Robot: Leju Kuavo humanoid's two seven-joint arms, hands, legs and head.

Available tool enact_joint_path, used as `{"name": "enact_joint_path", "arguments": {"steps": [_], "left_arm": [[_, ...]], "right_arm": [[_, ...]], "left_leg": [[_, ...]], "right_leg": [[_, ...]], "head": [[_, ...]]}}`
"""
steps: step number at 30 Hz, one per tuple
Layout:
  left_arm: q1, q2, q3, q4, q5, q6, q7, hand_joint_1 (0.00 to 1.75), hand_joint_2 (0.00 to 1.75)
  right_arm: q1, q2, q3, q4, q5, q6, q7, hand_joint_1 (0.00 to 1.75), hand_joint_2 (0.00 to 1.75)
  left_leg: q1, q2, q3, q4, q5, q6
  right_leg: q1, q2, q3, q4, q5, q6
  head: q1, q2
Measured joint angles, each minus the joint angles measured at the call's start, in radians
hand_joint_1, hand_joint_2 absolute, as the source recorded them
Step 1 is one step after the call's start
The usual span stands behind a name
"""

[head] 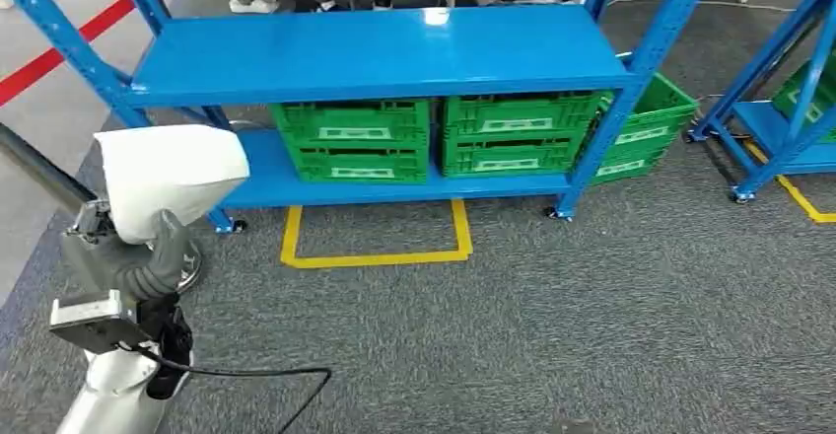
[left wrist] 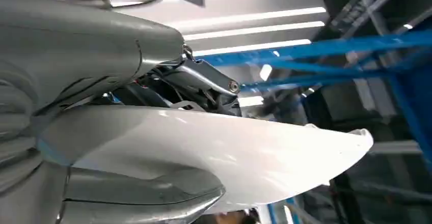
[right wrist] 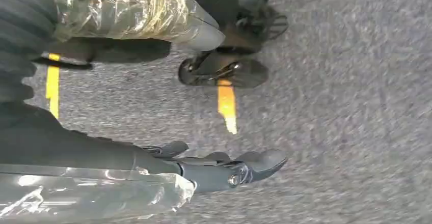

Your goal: Take the parts from the cabinet and place them on the table.

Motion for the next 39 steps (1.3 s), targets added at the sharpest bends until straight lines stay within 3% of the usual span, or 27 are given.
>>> {"name": "enact_joint_path", "arguments": {"steps": [2, 4, 5, 6, 7, 9, 10, 11, 14, 15, 16, 17, 19, 20, 21, 22, 24, 25, 26, 29, 30, 32, 33, 35, 36, 37, 39], "left_arm": [[-0.002, 0.000, -0.001, 0.001, -0.008, 0.005, -0.001, 1.75, 1.75], [-0.001, 0.000, -0.001, 0.005, -0.010, 0.009, -0.001, 1.75, 1.75], [-0.001, 0.000, -0.002, 0.008, -0.011, 0.010, -0.001, 1.75, 1.75], [0.000, 0.000, -0.002, 0.010, -0.011, 0.011, -0.001, 1.75, 1.75], [-0.001, 0.000, -0.002, 0.011, -0.012, 0.012, -0.001, 1.75, 1.75], [-0.003, -0.001, -0.001, 0.012, -0.014, 0.015, -0.001, 1.75, 1.75], [-0.005, -0.001, -0.002, 0.013, -0.015, 0.015, -0.001, 1.75, 1.75], [-0.006, -0.002, -0.002, 0.013, -0.015, 0.015, -0.001, 1.75, 1.75], [-0.014, -0.002, -0.001, 0.014, -0.014, 0.018, 0.000, 1.75, 1.75], [-0.016, -0.003, -0.001, 0.014, -0.013, 0.018, 0.001, 1.75, 1.75], [-0.017, -0.003, 0.000, 0.014, -0.010, 0.018, 0.002, 1.75, 1.75], [-0.017, -0.003, 0.001, 0.014, -0.009, 0.018, 0.002, 1.75, 1.75], [-0.015, -0.003, 0.004, 0.016, -0.006, 0.018, 0.002, 1.75, 1.75], [-0.015, -0.003, 0.005, 0.016, -0.006, 0.018, 0.002, 1.75, 1.75], [-0.014, -0.003, 0.005, 0.017, -0.006, 0.018, 0.002, 1.75, 1.75], [-0.014, -0.003, 0.005, 0.018, -0.006, 0.018, 0.002, 1.75, 1.75], [-0.015, -0.003, 0.006, 0.018, -0.005, 0.018, 0.002, 1.75, 1.75], [-0.015, -0.003, 0.007, 0.018, -0.003, 0.018, 0.002, 1.75, 1.75], [-0.014, -0.002, 0.011, 0.018, -0.003, 0.018, 0.002, 1.75, 1.75], [-0.015, -0.002, 0.014, 0.018, 0.000, 0.016, 0.002, 1.75, 1.75], [-0.016, -0.002, 0.014, 0.017, 0.000, 0.015, 0.001, 1.75, 1.75], [-0.016, -0.001, 0.018, 0.016, 0.000, 0.015, -0.001, 1.75, 1.75], [-0.015, 0.001, 0.021, 0.016, 0.000, 0.015, -0.001, 1.75, 1.75], [-0.009, 0.006, 0.021, 0.016, -0.002, 0.017, -0.002, 1.75, 1.75], [-0.006, 0.007, 0.022, 0.016, -0.004, 0.018, -0.003, 1.75, 1.75], [-0.004, 0.007, 0.025, 0.016, -0.005, 0.020, -0.004, 1.75, 1.75], [-0.004, 0.007, 0.028, 0.016, -0.011, 0.027, -0.008, 1.75, 1.75]], "right_arm": [[0.001, -0.001, -0.001, 0.000, -0.003, 0.000, -0.002, 0.00, 1.75], [0.003, -0.001, -0.001, 0.000, -0.003, 0.000, -0.002, 0.00, 1.75], [0.004, -0.001, -0.001, 0.000, -0.003, 0.000, -0.002, 0.00, 1.75], [0.006, -0.001, -0.002, 0.000, -0.003, 0.000, -0.002, 0.00, 1.75], [0.007, -0.001, -0.005, 0.000, -0.005, 0.000, -0.002, 0.00, 1.75], [0.005, -0.001, -0.010, 0.000, -0.011, 0.002, -0.003, 0.00, 1.75], [0.004, 0.000, -0.012, 0.000, -0.011, 0.003, -0.005, 0.00, 1.75], [0.001, -0.001, -0.015, 0.000, -0.011, 0.004, -0.006, 0.00, 1.75], [0.005, -0.001, -0.016, 0.000, -0.011, 0.004, -0.012, 0.00, 1.75], [0.005, -0.002, -0.016, 0.000, -0.011, 0.004, -0.013, 0.00, 1.75], [0.007, -0.003, -0.017, 0.000, -0.011, 0.004, -0.014, 0.00, 1.75], [0.006, -0.003, -0.017, 0.000, -0.011, 0.004, -0.015, 0.00, 1.75], [0.004, -0.003, -0.017, 0.000, -0.011, 0.004, -0.015, 0.00, 1.75], [0.004, -0.003, -0.017, 0.000, -0.011, 0.004, -0.015, 0.00, 1.75], [0.006, -0.003, -0.017, 0.000, -0.011, 0.004, -0.015, 0.00, 1.75], [0.007, -0.003, -0.017, 0.000, -0.011, 0.004, -0.015, 0.00, 1.75], [0.007, -0.005, -0.018, 0.000, -0.011, 0.005, -0.015, 0.00, 1.75], [0.004, -0.005, -0.018, 0.000, -0.011, 0.006, -0.016, 0.00, 1.75], [0.000, -0.005, -0.018, 0.000, -0.012, 0.006, -0.016, 0.00, 1.75], [0.004, -0.006, -0.018, 0.000, -0.014, 0.007, -0.016, 0.00, 1.75], [0.005, -0.006, -0.019, 0.000, -0.014, 0.009, -0.016, 0.00, 1.75], [0.005, -0.006, -0.020, 0.000, -0.014, 0.011, -0.016, 0.00, 1.75], [0.002, -0.006, -0.021, 0.000, -0.015, 0.014, -0.016, 0.00, 1.75], [0.002, -0.006, -0.021, 0.000, -0.014, 0.019, -0.016, 0.00, 1.75], [0.004, -0.006, -0.022, 0.000, -0.014, 0.020, -0.016, 0.00, 1.75], [0.006, -0.006, -0.023, 0.000, -0.014, 0.020, -0.016, 0.00, 1.75], [0.006, -0.006, -0.024, 0.000, -0.014, 0.021, -0.015, 0.00, 1.75]], "left_leg": [[0.005, -0.035, -0.036, 0.096, -0.080, -0.013], [0.009, -0.041, -0.100, 0.260, -0.154, -0.021], [0.009, -0.042, -0.118, 0.305, -0.162, -0.023], [0.009, -0.042, -0.115, 0.307, -0.146, -0.023], [0.010, -0.043, -0.094, 0.267, -0.108, -0.021], [0.012, -0.063, -0.016, 0.112, -0.020, -0.015], [0.013, -0.102, 0.013, 0.047, -0.007, -0.008], [0.017, -0.112, 0.027, 0.031, -0.012, -0.004], [0.012, -0.087, 0.024, 0.010, -0.026, 0.009], [0.024, -0.075, 0.022, -0.001, -0.021, 0.014], [0.022, -0.064, 0.023, -0.003, -0.019, 0.020], [0.021, -0.057, 0.021, -0.003, -0.018, 0.023], [0.018, -0.032, 0.017, -0.002, -0.017, 0.025], [0.018, -0.021, 0.015, -0.002, -0.017, 0.025], [0.018, -0.010, 0.016, -0.002, -0.017, 0.025], [0.017, 0.000, 0.016, -0.002, -0.017, 0.025], [0.017, 0.021, 0.020, -0.002, -0.017, 0.024], [0.015, 0.030, 0.022, -0.001, -0.018, 0.021], [0.007, 0.038, 0.019, 0.002, -0.020, 0.014], [0.005, 0.065, 0.021, 0.000, -0.015, 0.001], [0.006, 0.076, 0.023, 0.000, -0.018, -0.006], [0.012, -0.010, 0.002, 0.057, -0.073, -0.016], [0.012, -0.033, -0.029, 0.132, -0.117, -0.017], [0.012, -0.044, -0.092, 0.280, -0.179, -0.018], [0.012, -0.044, -0.105, 0.310, -0.181, -0.016], [0.012, -0.045, -0.095, 0.293, -0.155, -0.014], [0.012, -0.060, -0.026, 0.146, -0.059, -0.007]], "right_leg": [[0.000, 0.010, -0.011, 0.001, 0.010, -0.013], [0.002, 0.023, -0.020, 0.002, 0.016, -0.017], [0.002, 0.030, -0.025, 0.004, 0.017, -0.016], [0.002, 0.038, -0.027, 0.006, 0.018, -0.016], [0.002, 0.049, -0.029, 0.009, 0.019, -0.015], [0.002, 0.069, -0.030, 0.016, 0.018, -0.012], [0.000, 0.076, -0.035, 0.020, 0.017, -0.010], [0.005, 0.088, -0.044, 0.026, 0.017, -0.003], [0.000, 0.113, -0.065, 0.029, 0.031, 0.018], [0.003, 0.113, -0.074, 0.033, 0.025, 0.023], [0.005, 0.072, -0.091, 0.055, 0.004, 0.028], [0.003, 0.046, -0.116, 0.112, -0.031, 0.034], [-0.003, 0.028, -0.197, 0.290, -0.108, 0.044], [-0.004, 0.028, -0.226, 0.354, -0.127, 0.047], [-0.004, 0.027, -0.230, 0.364, -0.119, 0.049], [-0.004, 0.025, -0.209, 0.326, -0.088, 0.050], [-0.004, 0.003, -0.110, 0.140, 0.000, 0.043], [-0.001, -0.038, -0.060, 0.050, 0.025, 0.039], [0.012, -0.065, -0.047, 0.023, 0.012, 0.034], [0.011, -0.031, -0.059, 0.031, 0.017, 0.017], [0.008, -0.019, -0.057, 0.025, 0.024, 0.007], [0.000, 0.001, -0.058, 0.019, 0.034, -0.007], [0.000, 0.013, -0.061, 0.019, 0.035, -0.009], [0.003, 0.038, -0.065, 0.022, 0.037, -0.011], [0.004, 0.052, -0.067, 0.025, 0.037, -0.012], [0.004, 0.066, -0.068, 0.028, 0.037, -0.011], [0.004, 0.095, -0.068, 0.037, 0.036, -0.010]], "head": [[-0.011, 0.000], [-0.010, 0.000], [-0.009, 0.000], [-0.010, 0.000], [-0.010, 0.000], [-0.010, 0.000], [-0.009, 0.000], [-0.008, 0.000], [-0.010, 0.000], [-0.008, 0.000], [-0.008, 0.000], [-0.001, 0.000], [-0.002, 0.000], [-0.001, 0.000], [-0.001, 0.000], [-0.001, 0.000], [-0.002, 0.000], [-0.001, 0.000], [0.000, 0.000], [-0.002, 0.000], [0.000, 0.000], [-0.007, 0.000], [-0.010, 0.000], [-0.010, 0.000], [-0.011, 0.000], [-0.010, 0.000], [-0.010, 0.000]]}}
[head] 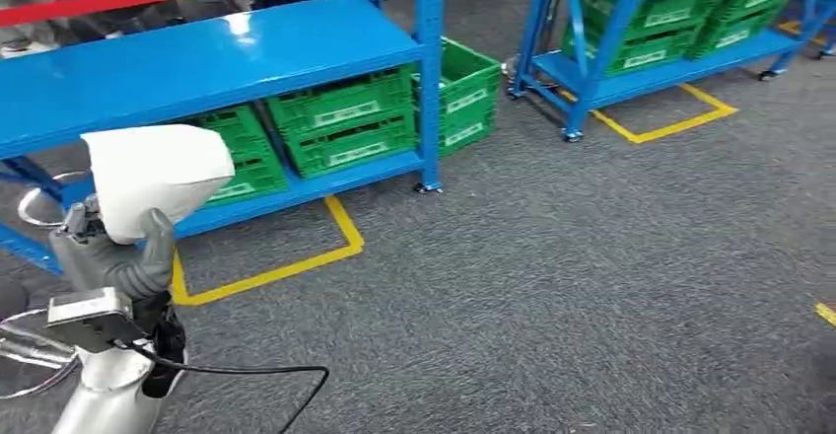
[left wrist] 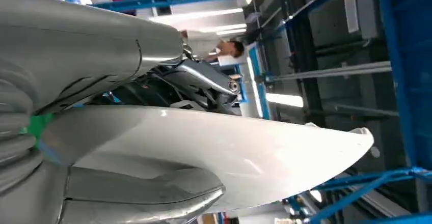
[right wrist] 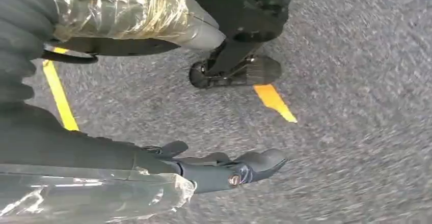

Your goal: Take the parts from the cabinet and place them on the table.

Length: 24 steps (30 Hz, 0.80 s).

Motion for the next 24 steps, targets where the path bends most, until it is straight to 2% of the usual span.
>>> {"name": "enact_joint_path", "arguments": {"steps": [1, 2, 3, 4, 5, 6, 7, 8, 9, 10, 11, 12, 13, 14, 15, 16, 17, 18, 21, 22, 23, 24], "left_arm": [[0.000, 0.000, 0.001, -0.001, -0.002, 0.003, -0.002, 1.75, 1.75], [0.001, 0.002, 0.003, -0.001, -0.003, 0.004, -0.006, 1.75, 1.75], [0.002, 0.001, 0.005, -0.005, -0.002, 0.005, -0.012, 1.75, 1.75], [0.002, 0.000, 0.006, -0.007, -0.001, 0.004, -0.014, 1.75, 1.75], [0.002, 0.000, 0.007, -0.009, 0.003, 0.002, -0.016, 1.75, 1.75], [0.001, -0.002, 0.007, -0.010, 0.006, 0.001, -0.018, 1.75, 1.75], [0.000, -0.003, 0.008, -0.012, 0.008, 0.001, -0.018, 1.75, 1.75], [0.001, -0.004, 0.010, -0.013, 0.008, 0.001, -0.020, 1.75, 1.75], [0.003, -0.005, 0.011, -0.015, 0.008, 0.001, -0.020, 1.75, 1.75], [0.004, -0.005, 0.013, -0.016, 0.008, 0.001, -0.022, 1.75, 1.75], [0.006, -0.005, 0.013, -0.016, 0.008, 0.001, -0.023, 1.75, 1.75], [0.007, -0.005, 0.014, -0.016, 0.008, 0.001, -0.023, 1.75, 1.75], [0.007, -0.006, 0.014, -0.017, 0.008, 0.001, -0.024, 1.75, 1.75], [0.007, -0.006, 0.014, -0.017, 0.008, 0.001, -0.024, 1.75, 1.75], [0.006, -0.006, 0.014, -0.017, 0.008, 0.001, -0.024, 1.75, 1.75], [0.006, -0.006, 0.014, -0.018, 0.008, 0.001, -0.024, 1.75, 1.75], [0.007, -0.006, 0.015, -0.018, 0.008, 0.001, -0.024, 1.75, 1.75], [0.006, -0.006, 0.015, -0.019, 0.008, 0.002, -0.025, 1.75, 1.75], [0.006, -0.009, 0.015, -0.019, 0.008, 0.001, -0.026, 1.75, 1.75], [0.005, -0.009, 0.015, -0.020, 0.008, 0.001, -0.026, 1.75, 1.75], [0.004, -0.009, 0.016, -0.020, 0.010, 0.001, -0.026, 1.75, 1.75], [0.005, -0.008, 0.016, -0.021, 0.016, -0.003, -0.026, 1.75, 1.75]], "right_arm": [[-0.001, 0.000, 0.000, 0.000, 0.000, 0.001, 0.000, 0.00, 1.75], [-0.003, 0.000, 0.000, 0.000, 0.001, 0.002, 0.000, 0.00, 1.75], [-0.005, 0.000, 0.000, 0.000, 0.002, 0.002, 0.000, 0.00, 1.75], [-0.004, 0.000, 0.000, 0.000, 0.003, 0.002, 0.000, 0.00, 1.75], [0.001, 0.000, 0.000, 0.000, 0.003, 0.003, 0.000, 0.00, 1.75], [0.004, 0.000, 0.000, 0.000, 0.003, 0.003, 0.001, 0.00, 1.75], [0.005, -0.002, 0.000, 0.000, 0.003, 0.002, 0.001, 0.00, 1.75], [0.005, -0.002, 0.000, 0.000, 0.003, 0.002, 0.001, 0.00, 1.75], [0.002, -0.002, 0.000, 0.000, 0.003, 0.003, 0.001, 0.00, 1.75], [0.000, -0.002, 0.000, 0.000, 0.003, 0.003, 0.001, 0.00, 1.75], [-0.001, -0.002, 0.000, 0.000, 0.003, 0.003, 0.001, 0.00, 1.75], [-0.001, -0.002, 0.000, 0.000, 0.003, 0.003, 0.001, 0.00, 1.75], [0.001, -0.002, 0.000, 0.000, 0.003, 0.003, 0.001, 0.00, 1.75], [0.002, -0.002, 0.000, 0.000, 0.003, 0.003, 0.001, 0.00, 1.75], [0.003, -0.002, 0.000, 0.000, 0.003, 0.003, 0.001, 0.00, 1.75], [0.001, -0.003, 0.000, 0.000, 0.003, 0.003, 0.001, 0.00, 1.75], [-0.002, -0.002, 0.000, 0.000, 0.003, 0.003, 0.001, 0.00, 1.75], [-0.005, -0.002, 0.000, 0.000, 0.003, 0.003, 0.000, 0.00, 1.75], [0.001, -0.002, 0.000, 0.000, 0.003, 0.003, 0.001, 0.00, 1.75], [0.002, -0.002, 0.000, 0.000, 0.003, 0.003, 0.001, 0.00, 1.75], [0.002, -0.002, 0.000, 0.000, 0.003, 0.003, 0.001, 0.00, 1.75], [-0.001, -0.002, 0.000, 0.000, 0.003, 0.002, 0.001, 0.00, 1.75]], "left_leg": [[0.001, -0.033, 0.038, -0.082, 0.038, 0.005], [0.004, -0.067, 0.050, -0.102, 0.019, 0.010], [0.006, -0.064, 0.057, -0.127, 0.018, 0.009], [0.002, -0.057, 0.050, -0.121, 0.015, 0.009], [0.000, -0.050, 0.049, -0.121, 0.016, 0.012], [0.004, -0.038, 0.050, -0.128, 0.022, 0.020], [0.010, -0.019, 0.053, -0.136, 0.026, 0.026], [0.009, -0.011, 0.053, -0.137, 0.028, 0.031], [0.008, 0.003, 0.051, -0.137, 0.028, 0.033], [0.006, 0.017, 0.050, -0.137, 0.027, 0.034], [0.004, 0.034, 0.049, -0.137, 0.027, 0.034], [0.004, 0.048, 0.049, -0.137, 0.027, 0.034], [0.004, 0.061, 0.049, -0.137, 0.026, 0.034], [0.004, 0.072, 0.050, -0.137, 0.026, 0.034], [0.004, 0.083, 0.051, -0.137, 0.025, 0.032], [0.004, 0.095, 0.055, -0.137, 0.023, 0.029], [0.000, 0.102, 0.056, -0.136, 0.021, 0.025], [-0.007, 0.112, 0.055, -0.132, 0.018, 0.018], [-0.005, 0.140, 0.059, -0.135, 0.021, 0.004], [-0.001, 0.127, 0.058, -0.131, 0.010, -0.007], [0.002, 0.067, 0.050, -0.106, -0.014, -0.010], [0.003, 0.036, 0.025, -0.049, -0.051, -0.010]], "right_leg": [[-0.001, 0.012, 0.000, 0.004, -0.002, 0.003], [0.003, 0.021, -0.006, 0.007, -0.002, 0.008], [0.000, 0.034, -0.016, 0.015, 0.000, 0.012], [-0.004, 0.041, -0.025, 0.013, 0.004, 0.020], [-0.007, 0.050, -0.028, 0.010, 0.008, 0.027], [-0.004, 0.061, -0.034, 0.008, 0.011, 0.034], [-0.004, 0.048, -0.043, 0.019, 0.001, 0.035], [0.002, -0.007, -0.061, 0.055, -0.025, 0.040], [-0.001, -0.044, -0.096, 0.127, -0.064, 0.047], [-0.005, -0.060, -0.136, 0.211, -0.103, 0.051], [-0.007, -0.068, -0.177, 0.297, -0.137, 0.055], [-0.008, -0.069, -0.194, 0.337, -0.143, 0.058], [-0.010, -0.071, -0.187, 0.325, -0.126, 0.059], [-0.012, -0.075, -0.156, 0.270, -0.091, 0.060], [-0.012, -0.086, -0.104, 0.175, -0.047, 0.058], [-0.012, -0.114, -0.040, 0.065, -0.007, 0.054], [-0.003, -0.163, -0.013, 0.010, -0.019, 0.053], [0.000, -0.149, -0.007, 0.006, -0.013, 0.039], [0.004, -0.116, -0.017, 0.010, -0.010, 0.025], [-0.005, -0.104, -0.012, 0.000, -0.001, 0.012], [-0.006, -0.094, -0.013, -0.001, 0.002, 0.008], [-0.006, -0.084, -0.014, -0.001, 0.003, 0.006]], "head": [[-0.001, 0.000], [0.002, 0.000], [0.000, 0.000], [0.002, 0.000], [0.000, 0.000], [0.002, 0.000], [-0.001, 0.000], [0.014, 0.000], [0.019, 0.000], [0.015, 0.000], [0.018, 0.000], [0.017, 0.000], [0.018, 0.000], [0.017, 0.000], [0.017, 0.000], [0.018, 0.000], [0.018, 0.000], [0.016, 0.000], [0.016, 0.000], [0.015, 0.000], [0.011, 0.000], [0.009, 0.000]]}}
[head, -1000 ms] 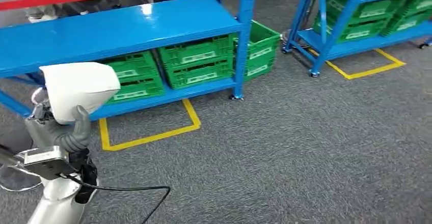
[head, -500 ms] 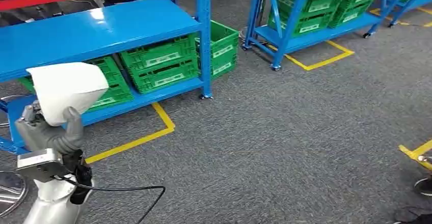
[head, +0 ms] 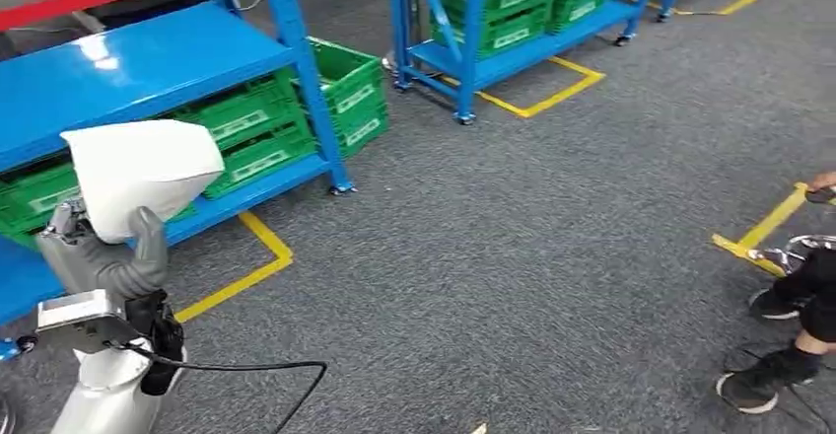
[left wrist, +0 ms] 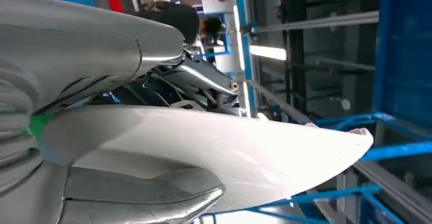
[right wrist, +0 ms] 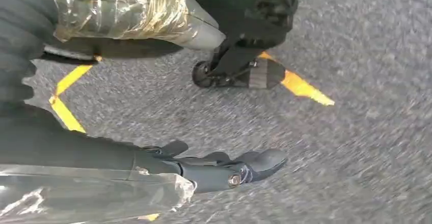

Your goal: Take the parts from the cabinet and place them on the table.

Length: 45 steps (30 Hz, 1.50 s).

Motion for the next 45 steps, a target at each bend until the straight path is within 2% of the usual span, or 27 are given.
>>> {"name": "enact_joint_path", "arguments": {"steps": [2, 4, 7, 8, 9, 11, 13, 15, 17, 19, 21, 22, 23, 24, 28, 30, 31, 33, 34, 36, 37, 38, 39, 41, 43, 44, 45], "left_arm": [[0.005, 0.002, 0.001, 0.000, 0.011, -0.007, 0.000, 1.75, 1.75], [0.009, 0.002, 0.001, 0.000, 0.016, -0.009, 0.000, 1.75, 1.75], [0.008, 0.002, 0.001, 0.000, 0.020, -0.009, 0.000, 1.75, 1.75], [0.008, 0.002, 0.001, 0.000, 0.020, -0.010, 0.000, 1.75, 1.75], [0.009, 0.003, 0.001, 0.000, 0.020, -0.010, 0.000, 1.75, 1.75], [0.008, 0.001, 0.000, -0.002, 0.021, -0.010, 0.002, 1.75, 1.75], [0.007, 0.000, 0.001, -0.003, 0.021, -0.010, 0.002, 1.75, 1.75], [0.006, -0.002, 0.003, -0.005, 0.023, -0.011, 0.002, 1.75, 1.75], [0.010, -0.001, 0.005, -0.005, 0.045, -0.013, 0.002, 1.75, 1.75], [0.011, -0.001, 0.010, -0.005, 0.064, -0.012, 0.000, 1.75, 1.75], [0.011, -0.002, 0.018, -0.005, 0.078, -0.011, -0.003, 1.75, 1.75], [0.010, -0.002, 0.024, -0.005, 0.084, -0.011, -0.005, 1.75, 1.75], [0.009, -0.002, 0.027, -0.005, 0.084, -0.010, -0.006, 1.75, 1.75], [0.009, -0.002, 0.030, -0.005, 0.085, -0.008, -0.008, 1.75, 1.75], [0.005, -0.002, 0.036, -0.006, 0.081, -0.001, -0.011, 1.75, 1.75], [0.002, -0.002, 0.047, -0.006, 0.088, -0.002, -0.009, 1.75, 1.75], [0.003, 0.001, 0.053, -0.006, 0.098, -0.008, -0.009, 1.75, 1.75], [0.012, 0.002, 0.065, -0.006, 0.110, -0.013, -0.011, 1.75, 1.75], [0.014, 0.003, 0.073, -0.006, 0.113, -0.015, -0.016, 1.75, 1.75], [0.014, 0.005, 0.079, -0.006, 0.109, -0.022, -0.021, 1.75, 1.75], [0.014, 0.006, 0.082, -0.006, 0.102, -0.025, -0.022, 1.75, 1.75], [0.014, 0.008, 0.085, -0.006, 0.092, -0.027, -0.022, 1.75, 1.75], [0.014, 0.010, 0.087, -0.006, 0.079, -0.025, -0.023, 1.75, 1.75], [0.014, 0.010, 0.092, -0.006, 0.052, -0.016, -0.026, 1.75, 1.75], [0.011, 0.009, 0.092, -0.006, 0.042, -0.010, -0.027, 1.75, 1.75], [0.009, 0.008, 0.093, -0.006, 0.042, -0.009, -0.027, 1.75, 1.75], [0.009, 0.009, 0.096, -0.006, 0.041, -0.009, -0.027, 1.75, 1.75]], "right_arm": [[-0.002, 0.000, 0.000, 0.000, 0.000, 0.001, 0.000, 0.00, 1.75], [0.000, 0.000, 0.000, 0.000, 0.000, 0.001, 0.001, 0.00, 1.75], [0.001, 0.000, 0.000, 0.000, 0.000, 0.002, 0.003, 0.00, 1.75], [0.001, 0.000, 0.000, 0.000, 0.000, 0.003, 0.003, 0.00, 1.75], [-0.002, 0.000, 0.000, 0.000, 0.000, 0.004, 0.003, 0.00, 1.75], [0.000, 0.000, 0.000, 0.000, 0.000, 0.004, 0.003, 0.00, 1.75], [0.005, 0.000, 0.000, 0.000, 0.000, 0.004, 0.003, 0.00, 1.75], [0.004, 0.000, 0.000, 0.000, 0.000, 0.003, 0.003, 0.00, 1.75], [-0.002, 0.000, 0.000, 0.000, 0.000, 0.004, 0.003, 0.00, 1.75], [0.000, 0.000, 0.000, 0.000, 0.000, 0.006, 0.003, 0.00, 1.75], [0.004, 0.000, -0.001, 0.000, 0.001, 0.007, 0.005, 0.00, 1.75], [0.004, 0.000, -0.001, 0.000, 0.001, 0.008, 0.005, 0.00, 1.75], [0.003, 0.000, -0.001, 0.000, 0.002, 0.008, 0.005, 0.00, 1.75], [-0.001, 0.000, -0.001, 0.000, 0.003, 0.010, 0.005, 0.00, 1.75], [0.002, 0.000, -0.001, 0.000, 0.006, 0.015, 0.006, 0.00, 1.75], [0.003, 0.000, -0.001, 0.000, 0.005, 0.016, 0.006, 0.00, 1.75], [0.000, 0.000, -0.001, 0.000, 0.003, 0.016, 0.006, 0.00, 1.75], [-0.001, 0.000, -0.001, 0.000, 0.003, 0.018, 0.006, 0.00, 1.75], [0.000, 0.000, -0.001, 0.000, 0.003, 0.018, 0.006, 0.00, 1.75], [0.003, 0.000, -0.001, 0.000, 0.004, 0.018, 0.006, 0.00, 1.75], [0.003, 0.000, -0.001, 0.000, 0.005, 0.019, 0.006, 0.00, 1.75], [0.003, 0.000, -0.001, 0.000, 0.006, 0.021, 0.008, 0.00, 1.75], [0.002, 0.001, -0.001, 0.000, 0.007, 0.023, 0.008, 0.00, 1.75], [-0.001, 0.001, -0.001, 0.000, 0.008, 0.027, 0.013, 0.00, 1.75], [0.007, 0.001, -0.001, 0.000, 0.009, 0.029, 0.016, 0.00, 1.75], [0.009, 0.001, -0.001, 0.000, 0.009, 0.029, 0.016, 0.00, 1.75], [0.010, 0.002, -0.001, 0.000, 0.009, 0.028, 0.016, 0.00, 1.75]], "left_leg": [[0.000, -0.019, -0.072, 0.161, -0.075, -0.001], [-0.001, -0.020, -0.104, 0.225, -0.077, 0.001], [0.001, -0.044, -0.012, 0.026, 0.056, 0.009], [0.005, -0.095, 0.017, -0.043, 0.077, 0.012], [0.011, -0.129, 0.025, -0.064, 0.067, 0.015], [0.004, -0.110, 0.020, -0.065, 0.061, 0.017], [0.009, -0.083, 0.024, -0.077, 0.069, 0.031], [0.006, -0.054, 0.026, -0.081, 0.072, 0.040], [0.002, -0.020, 0.025, -0.080, 0.070, 0.042], [0.001, 0.010, 0.025, -0.080, 0.069, 0.043], [0.001, 0.035, 0.027, -0.080, 0.066, 0.041], [0.001, 0.048, 0.030, -0.080, 0.064, 0.038], [0.000, 0.057, 0.034, -0.080, 0.061, 0.034], [-0.008, 0.065, 0.034, -0.079, 0.057, 0.028], [-0.007, 0.103, 0.040, -0.079, 0.055, 0.010], [-0.001, 0.022, 0.025, -0.034, 0.013, 0.002], [-0.001, -0.005, -0.007, 0.039, -0.028, 0.001], [-0.002, -0.019, -0.083, 0.198, -0.090, -0.001], [-0.002, -0.020, -0.102, 0.231, -0.091, 0.000], [-0.002, -0.024, -0.080, 0.167, -0.024, 0.004], [-0.001, -0.035, -0.044, 0.085, 0.028, 0.008], [0.000, -0.060, -0.009, 0.004, 0.071, 0.011], [0.004, -0.112, 0.009, -0.038, 0.069, 0.015], [0.003, -0.102, 0.012, -0.060, 0.062, 0.013], [0.000, -0.081, 0.014, -0.066, 0.067, 0.024], [0.006, -0.062, 0.018, -0.075, 0.073, 0.033], [0.005, -0.054, 0.019, -0.076, 0.073, 0.038]], "right_leg": [[0.002, 0.025, -0.002, 0.000, 0.002, -0.004], [0.004, 0.054, -0.002, 0.002, 0.002, -0.005], [0.003, 0.098, -0.001, 0.010, 0.002, -0.003], [0.001, 0.109, -0.004, 0.013, 0.001, 0.000], [0.007, 0.120, -0.014, 0.024, 0.001, 0.008], [-0.004, 0.143, -0.030, 0.021, 0.009, 0.023], [-0.004, 0.159, -0.045, 0.017, 0.013, 0.035], [0.001, 0.051, -0.074, 0.086, -0.033, 0.043], [-0.002, 0.019, -0.153, 0.250, -0.112, 0.049], [-0.003, 0.015, -0.193, 0.336, -0.132, 0.053], [-0.004, 0.007, -0.137, 0.236, -0.069, 0.051], [-0.003, -0.010, -0.075, 0.125, -0.022, 0.048], [0.000, -0.046, -0.028, 0.046, 0.002, 0.044], [0.015, -0.078, -0.007, 0.020, -0.018, 0.037], [0.013, -0.026, -0.017, 0.016, -0.007, 0.008], [0.004, -0.006, -0.012, 0.008, 0.001, -0.002], [0.003, 0.005, -0.012, 0.008, 0.001, -0.006], [0.005, 0.033, -0.013, 0.008, 0.002, -0.009], [0.006, 0.047, -0.013, 0.009, 0.002, -0.009], [0.006, 0.076, -0.012, 0.013, 0.002, -0.008], [0.006, 0.090, -0.012, 0.016, 0.002, -0.008], [0.005, 0.103, -0.012, 0.019, 0.001, -0.006], [0.007, 0.112, -0.017, 0.022, 0.001, -0.001], [0.004, 0.132, -0.034, 0.027, 0.006, 0.013], [0.000, 0.156, -0.041, 0.021, 0.012, 0.027], [0.000, 0.132, -0.051, 0.031, 0.006, 0.028], [0.007, 0.071, -0.063, 0.058, -0.014, 0.033]], "head": [[-0.003, 0.000], [-0.003, 0.000], [-0.004, 0.000], [-0.003, 0.000], [-0.002, 0.000], [-0.002, 0.000], [-0.002, 0.000], [0.013, 0.000], [0.011, 0.000], [0.013, 0.000], [0.013, 0.000], [0.013, 0.000], [0.013, 0.000], [0.014, 0.000], [0.013, 0.000], [0.008, 0.000], [0.005, 0.000], [0.002, 0.000], [0.002, 0.000], [0.002, 0.000], [0.002, 0.000], [0.002, 0.000], [0.003, 0.000], [0.005, 0.000], [0.005, 0.000], [0.002, 0.000], [0.012, 0.000]]}}
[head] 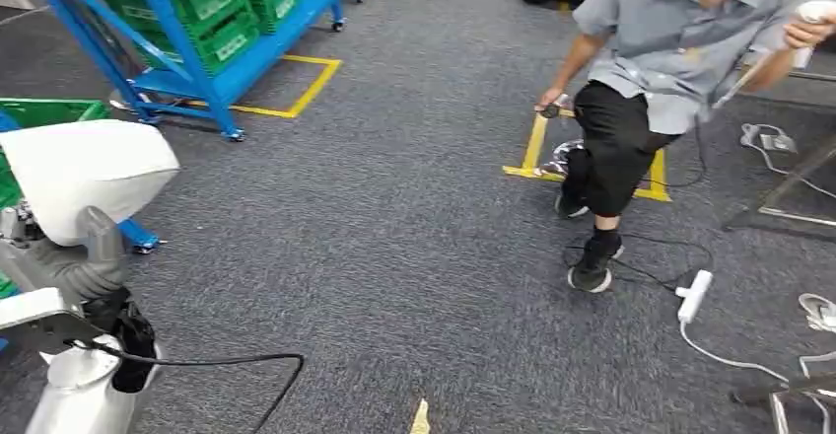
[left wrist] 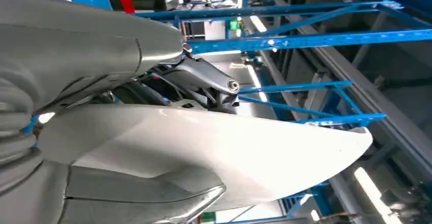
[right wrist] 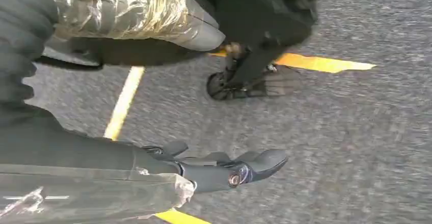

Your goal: Take the parts from the cabinet and place them on the table.

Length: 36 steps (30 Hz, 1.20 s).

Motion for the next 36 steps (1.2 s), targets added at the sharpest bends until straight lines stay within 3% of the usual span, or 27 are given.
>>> {"name": "enact_joint_path", "arguments": {"steps": [1, 2, 4, 5, 6, 7, 8, 9, 10, 13, 14, 15, 16, 18, 19, 21, 23, 24, 25, 26, 28, 29, 31, 32, 34, 35, 36], "left_arm": [[0.000, 0.000, 0.002, 0.000, -0.001, 0.000, 0.000, 1.75, 1.75], [0.003, 0.000, 0.003, 0.000, -0.002, 0.000, 0.000, 1.75, 1.75], [0.004, 0.000, 0.004, 0.000, -0.006, 0.000, 0.000, 1.75, 1.75], [0.003, -0.001, 0.004, 0.000, -0.010, 0.000, 0.000, 1.75, 1.75], [0.003, -0.001, 0.004, 0.000, -0.013, 0.001, 0.000, 1.75, 1.75], [0.003, -0.001, 0.004, 0.000, -0.016, 0.001, 0.001, 1.75, 1.75], [0.002, -0.001, 0.004, 0.000, -0.019, 0.001, 0.003, 1.75, 1.75], [0.002, -0.001, 0.005, 0.000, -0.020, 0.001, 0.004, 1.75, 1.75], [0.003, 0.000, 0.005, 0.000, -0.022, 0.001, 0.004, 1.75, 1.75], [0.003, -0.002, 0.003, 0.000, -0.023, 0.001, 0.006, 1.75, 1.75], [0.002, -0.003, 0.003, 0.000, -0.023, 0.001, 0.006, 1.75, 1.75], [0.003, -0.001, 0.003, 0.001, -0.023, 0.002, 0.006, 1.75, 1.75], [0.005, 0.001, 0.004, 0.001, -0.026, 0.003, 0.006, 1.75, 1.75], [0.011, 0.002, 0.005, 0.001, -0.030, 0.003, 0.006, 1.75, 1.75], [0.016, 0.003, 0.005, 0.002, -0.031, 0.003, 0.007, 1.75, 1.75], [0.019, 0.006, 0.004, 0.003, -0.032, 0.003, 0.007, 1.75, 1.75], [0.019, 0.008, 0.005, 0.003, -0.032, 0.003, 0.007, 1.75, 1.75], [0.019, 0.008, 0.005, 0.003, -0.032, 0.003, 0.007, 1.75, 1.75], [0.019, 0.008, 0.005, 0.003, -0.033, 0.003, 0.007, 1.75, 1.75], [0.018, 0.008, 0.004, 0.003, -0.034, 0.003, 0.007, 1.75, 1.75], [0.021, 0.007, 0.004, 0.003, -0.039, 0.003, 0.009, 1.75, 1.75], [0.019, 0.006, 0.004, 0.003, -0.041, 0.003, 0.008, 1.75, 1.75], [0.019, 0.006, 0.007, 0.002, -0.041, 0.003, 0.008, 1.75, 1.75], [0.020, 0.006, 0.008, 0.002, -0.041, 0.003, 0.008, 1.75, 1.75], [0.023, 0.006, 0.009, 0.002, -0.041, 0.003, 0.008, 1.75, 1.75], [0.023, 0.006, 0.009, 0.002, -0.041, 0.003, 0.008, 1.75, 1.75], [0.023, 0.006, 0.008, 0.002, -0.041, 0.003, 0.008, 1.75, 1.75]], "right_arm": [[-0.002, 0.000, 0.000, 0.000, 0.000, 0.000, 0.000, 0.00, 1.75], [-0.005, 0.000, 0.000, 0.000, 0.000, 0.000, 0.000, 0.00, 1.75], [-0.006, 0.000, 0.000, 0.000, 0.000, 0.000, 0.000, 0.00, 1.75], [-0.005, 0.000, 0.000, 0.000, 0.000, 0.001, 0.000, 0.00, 1.75], [-0.003, 0.000, 0.000, 0.000, 0.000, 0.002, 0.002, 0.00, 1.75], [-0.002, 0.000, 0.000, 0.000, 0.000, 0.003, 0.002, 0.00, 1.75], [-0.002, 0.000, 0.000, 0.000, 0.000, 0.004, 0.003, 0.00, 1.75], [-0.004, 0.000, 0.000, 0.000, 0.000, 0.004, 0.003, 0.00, 1.75], [-0.009, 0.000, 0.000, 0.000, 0.000, 0.005, 0.004, 0.00, 1.75], [-0.005, 0.001, 0.000, 0.000, -0.001, 0.005, 0.005, 0.00, 1.75], [-0.004, 0.002, 0.000, 0.000, -0.001, 0.004, 0.006, 0.00, 1.75], [-0.002, 0.002, 0.000, 0.000, -0.002, 0.004, 0.006, 0.00, 1.75], [-0.004, 0.003, 0.000, 0.000, -0.003, 0.004, 0.007, 0.00, 1.75], [-0.008, 0.005, 0.000, 0.000, -0.003, 0.008, 0.009, 0.00, 1.75], [-0.007, 0.005, 0.000, 0.000, -0.003, 0.008, 0.010, 0.00, 1.75], [-0.004, 0.007, 0.000, 0.000, -0.003, 0.008, 0.012, 0.00, 1.75], [-0.002, 0.007, 0.000, 0.000, -0.003, 0.008, 0.014, 0.00, 1.75], [-0.002, 0.008, 0.000, 0.000, -0.003, 0.008, 0.015, 0.00, 1.75], [-0.005, 0.008, 0.000, 0.001, -0.003, 0.009, 0.015, 0.00, 1.75], [-0.007, 0.008, 0.000, 0.001, -0.003, 0.010, 0.016, 0.00, 1.75], [-0.002, 0.008, 0.000, 0.001, -0.003, 0.011, 0.018, 0.00, 1.75], [0.002, 0.008, 0.000, 0.001, -0.003, 0.011, 0.018, 0.00, 1.75], [0.005, 0.008, 0.000, 0.001, -0.003, 0.011, 0.019, 0.00, 1.75], [0.002, 0.008, 0.000, 0.001, -0.003, 0.011, 0.019, 0.00, 1.75], [-0.001, 0.008, 0.000, 0.001, -0.003, 0.011, 0.019, 0.00, 1.75], [0.001, 0.008, 0.000, 0.002, -0.003, 0.012, 0.019, 0.00, 1.75], [0.001, 0.008, 0.000, 0.002, -0.003, 0.012, 0.019, 0.00, 1.75]], "left_leg": [[-0.002, 0.014, 0.000, 0.000, -0.001, 0.003], [-0.005, 0.029, 0.000, 0.001, -0.002, 0.005], [-0.007, 0.059, -0.001, 0.001, -0.004, 0.006], [-0.007, 0.073, 0.000, 0.001, -0.004, 0.006], [-0.007, 0.085, 0.001, 0.001, -0.006, 0.004], [-0.007, 0.097, 0.003, 0.001, -0.008, 0.002], [-0.008, 0.108, 0.007, 0.001, -0.011, -0.001], [-0.010, 0.116, 0.011, 0.001, -0.014, -0.006], [-0.017, 0.126, 0.010, 0.004, -0.018, -0.013], [-0.015, 0.158, 0.017, 0.000, -0.020, -0.025], [-0.012, 0.155, 0.020, 0.003, -0.026, -0.034], [-0.007, 0.091, 0.015, 0.022, -0.044, -0.039], [-0.006, 0.053, -0.007, 0.070, -0.076, -0.040], [-0.006, 0.034, -0.086, 0.229, -0.152, -0.044], [-0.006, 0.033, -0.120, 0.292, -0.167, -0.046], [-0.005, 0.033, -0.137, 0.301, -0.144, -0.046], [-0.002, 0.019, -0.080, 0.161, -0.031, -0.044], [0.003, -0.017, -0.048, 0.084, 0.011, -0.044], [0.007, -0.059, -0.033, 0.043, 0.012, -0.042], [0.007, -0.051, -0.027, 0.029, -0.006, -0.034], [-0.001, -0.034, -0.030, 0.030, -0.004, -0.022], [0.005, -0.020, -0.026, 0.021, 0.000, -0.014], [0.002, 0.004, -0.020, 0.014, 0.002, 0.002], [-0.001, 0.018, -0.021, 0.014, 0.002, 0.004], [-0.006, 0.049, -0.021, 0.014, 0.000, 0.007], [-0.006, 0.062, -0.021, 0.014, -0.001, 0.008], [-0.007, 0.074, -0.020, 0.014, -0.002, 0.007]], "right_leg": [[-0.002, -0.035, -0.031, 0.065, -0.039, 0.006], [-0.005, -0.049, -0.072, 0.152, -0.081, 0.011], [-0.010, -0.054, -0.134, 0.279, -0.123, 0.017], [-0.011, -0.055, -0.131, 0.275, -0.110, 0.018], [-0.011, -0.058, -0.107, 0.228, -0.080, 0.018], [-0.011, -0.066, -0.059, 0.142, -0.037, 0.015], [-0.009, -0.089, -0.001, 0.043, 0.001, 0.012], [0.000, -0.156, 0.036, -0.029, 0.000, 0.006], [0.006, -0.150, 0.047, -0.036, -0.001, -0.007], [0.013, -0.114, 0.035, -0.035, 0.000, -0.023], [0.006, -0.102, 0.048, -0.046, 0.007, -0.032], [0.002, -0.089, 0.050, -0.050, 0.010, -0.037], [0.000, -0.079, 0.051, -0.050, 0.011, -0.039], [0.001, -0.051, 0.050, -0.050, 0.011, -0.045], [0.002, -0.036, 0.050, -0.049, 0.011, -0.045], [0.001, -0.006, 0.051, -0.046, 0.011, -0.045], [-0.002, 0.025, 0.054, -0.041, 0.008, -0.040], [-0.004, 0.038, 0.053, -0.038, 0.005, -0.036], [0.004, 0.049, 0.045, -0.024, 0.001, -0.030], [-0.001, 0.063, 0.034, -0.021, 0.003, -0.025], [-0.009, 0.081, 0.027, -0.028, 0.010, -0.009], [-0.007, 0.089, 0.018, -0.028, 0.009, -0.003], [-0.001, -0.017, -0.006, 0.026, -0.028, 0.002], [-0.005, -0.043, -0.045, 0.103, -0.068, 0.007], [-0.008, -0.054, -0.123, 0.259, -0.129, 0.013], [-0.009, -0.054, -0.137, 0.287, -0.130, 0.014], [-0.009, -0.055, -0.127, 0.267, -0.109, 0.015]], "head": [[0.006, 0.000], [0.004, 0.000], [0.005, 0.000], [0.005, 0.000], [0.005, 0.000], [0.005, 0.000], [0.005, 0.000], [0.005, 0.000], [0.004, 0.000], [0.005, 0.000], [0.005, 0.000], [-0.001, 0.000], [-0.004, 0.000], [-0.008, 0.000], [-0.007, 0.000], [-0.009, 0.000], [-0.008, 0.000], [-0.008, 0.000], [-0.008, 0.000], [-0.006, 0.000], [-0.009, 0.000], [-0.006, 0.000], [0.004, 0.000], [0.004, 0.000], [0.004, 0.000], [0.004, 0.000], [0.004, 0.000]]}}
